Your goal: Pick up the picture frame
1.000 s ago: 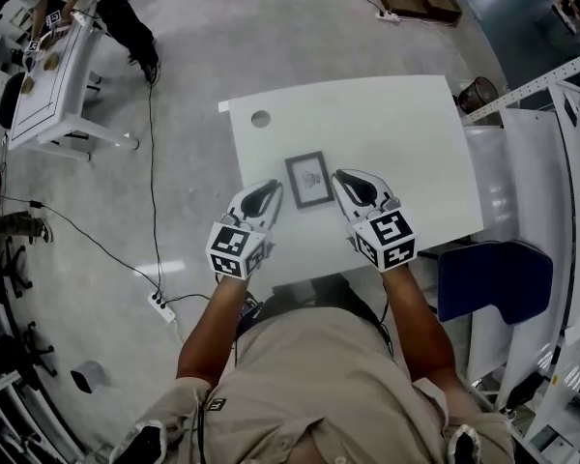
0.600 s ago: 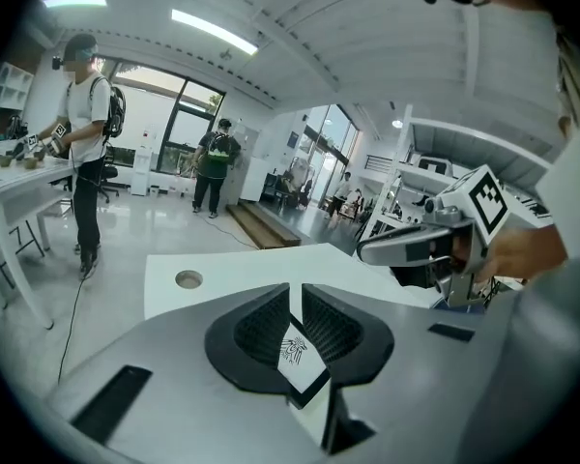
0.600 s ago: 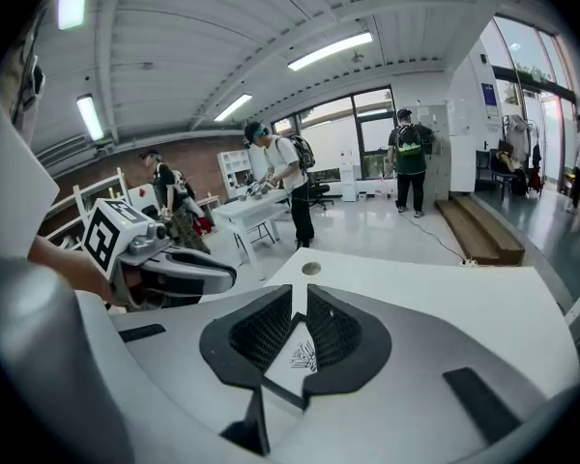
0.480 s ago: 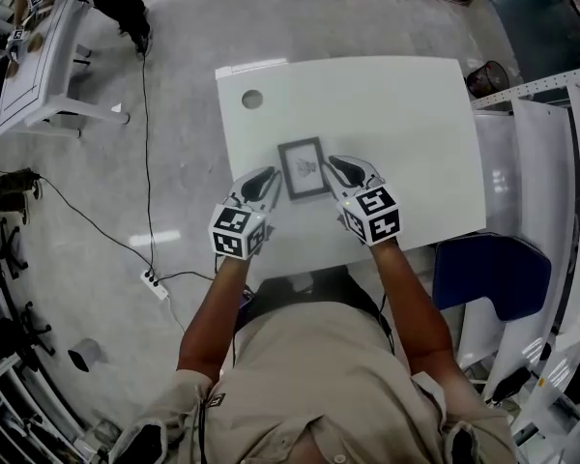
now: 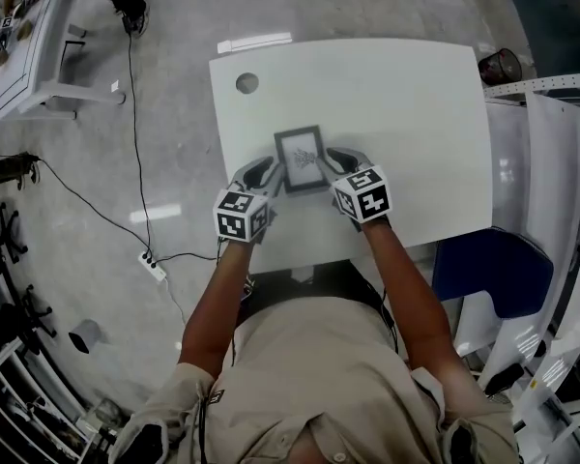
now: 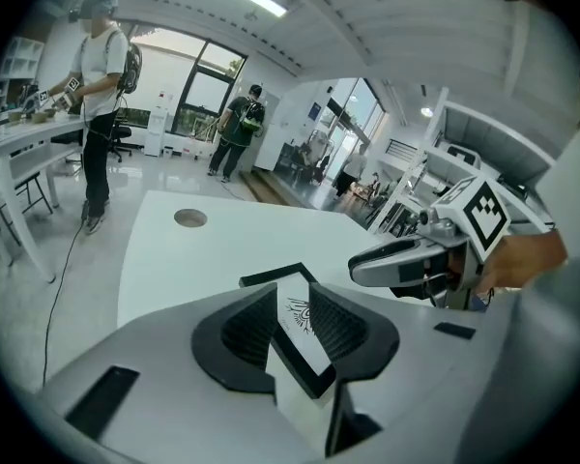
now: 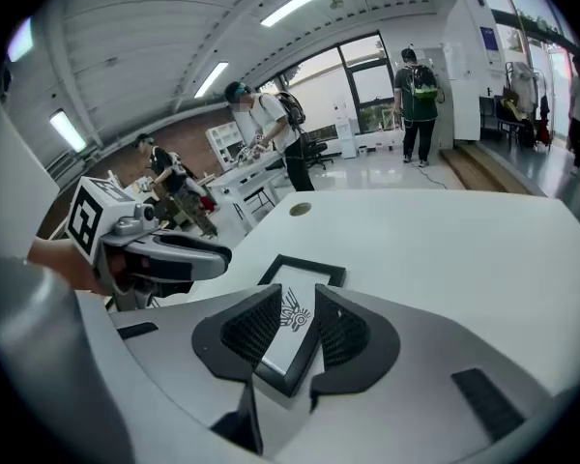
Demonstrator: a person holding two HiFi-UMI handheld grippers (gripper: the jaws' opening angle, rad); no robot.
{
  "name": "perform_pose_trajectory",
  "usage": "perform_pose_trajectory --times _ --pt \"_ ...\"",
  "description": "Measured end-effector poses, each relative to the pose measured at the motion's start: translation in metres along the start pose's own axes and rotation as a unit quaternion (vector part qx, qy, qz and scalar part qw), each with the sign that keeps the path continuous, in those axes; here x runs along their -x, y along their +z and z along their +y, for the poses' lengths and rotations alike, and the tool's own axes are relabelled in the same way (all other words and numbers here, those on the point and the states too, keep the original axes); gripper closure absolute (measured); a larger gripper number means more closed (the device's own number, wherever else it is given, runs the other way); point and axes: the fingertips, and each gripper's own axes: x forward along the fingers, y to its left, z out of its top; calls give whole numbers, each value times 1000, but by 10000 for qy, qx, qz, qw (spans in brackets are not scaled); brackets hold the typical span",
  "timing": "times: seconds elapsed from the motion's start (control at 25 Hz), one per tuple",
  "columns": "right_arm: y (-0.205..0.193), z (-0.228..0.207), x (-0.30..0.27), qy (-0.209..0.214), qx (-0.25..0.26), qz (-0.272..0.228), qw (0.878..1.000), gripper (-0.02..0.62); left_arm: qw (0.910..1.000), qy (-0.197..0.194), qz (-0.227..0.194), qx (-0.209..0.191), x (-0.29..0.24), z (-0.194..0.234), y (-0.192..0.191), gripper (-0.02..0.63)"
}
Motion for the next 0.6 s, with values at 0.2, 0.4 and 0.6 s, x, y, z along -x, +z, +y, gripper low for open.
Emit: perform_pose_trajectory --times 0.2,0.4,0.6 --pt "-18 -14 -20 -2 -125 278 9995 489 9994 93 222 230 -19 15 -18 512" --pt "-28 -19 -37 90 -221 450 9987 485 9985 116 359 389 -31 25 -28 502" --pt "-35 -23 -46 170 -309 559 9978 484 9974 57 491 529 -42 27 -36 494"
